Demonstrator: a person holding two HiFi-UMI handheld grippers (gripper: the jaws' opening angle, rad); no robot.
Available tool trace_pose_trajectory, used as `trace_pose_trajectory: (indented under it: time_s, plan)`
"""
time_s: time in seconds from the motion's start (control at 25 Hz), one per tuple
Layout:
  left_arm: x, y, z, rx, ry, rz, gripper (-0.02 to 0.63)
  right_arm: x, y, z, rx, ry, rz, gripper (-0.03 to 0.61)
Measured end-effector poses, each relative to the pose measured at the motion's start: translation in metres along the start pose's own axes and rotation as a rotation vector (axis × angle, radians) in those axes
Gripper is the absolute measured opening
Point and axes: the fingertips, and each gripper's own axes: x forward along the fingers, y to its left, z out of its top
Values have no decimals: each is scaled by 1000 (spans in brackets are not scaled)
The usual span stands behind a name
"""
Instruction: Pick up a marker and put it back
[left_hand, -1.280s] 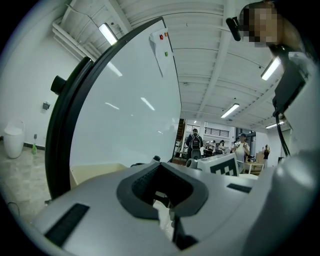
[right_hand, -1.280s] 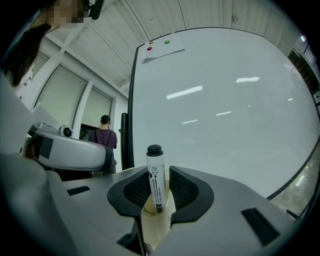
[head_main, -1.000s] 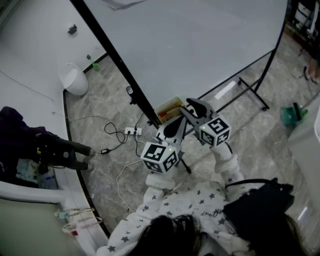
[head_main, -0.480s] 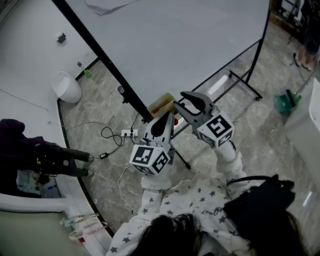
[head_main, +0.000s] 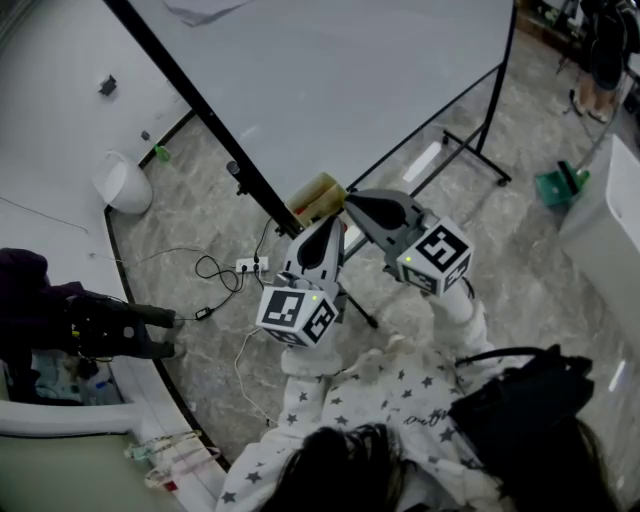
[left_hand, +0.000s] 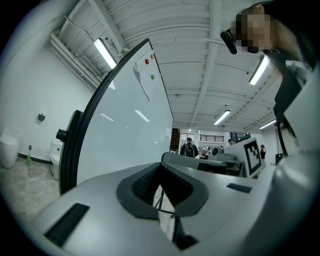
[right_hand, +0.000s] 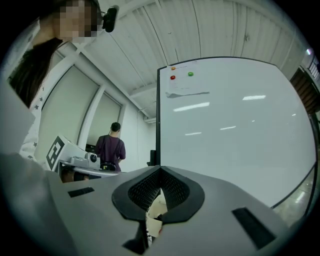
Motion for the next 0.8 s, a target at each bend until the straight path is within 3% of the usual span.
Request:
trace_pose_trajectory:
  time_s: [0.28,0.8]
  plan:
    - [-1,-5,4,81,15,-28,2,-3,7,-7,13,31,5,6]
    - [-3,-4,5,85,5,-31,2,-2,3,-15,37,32,4,6]
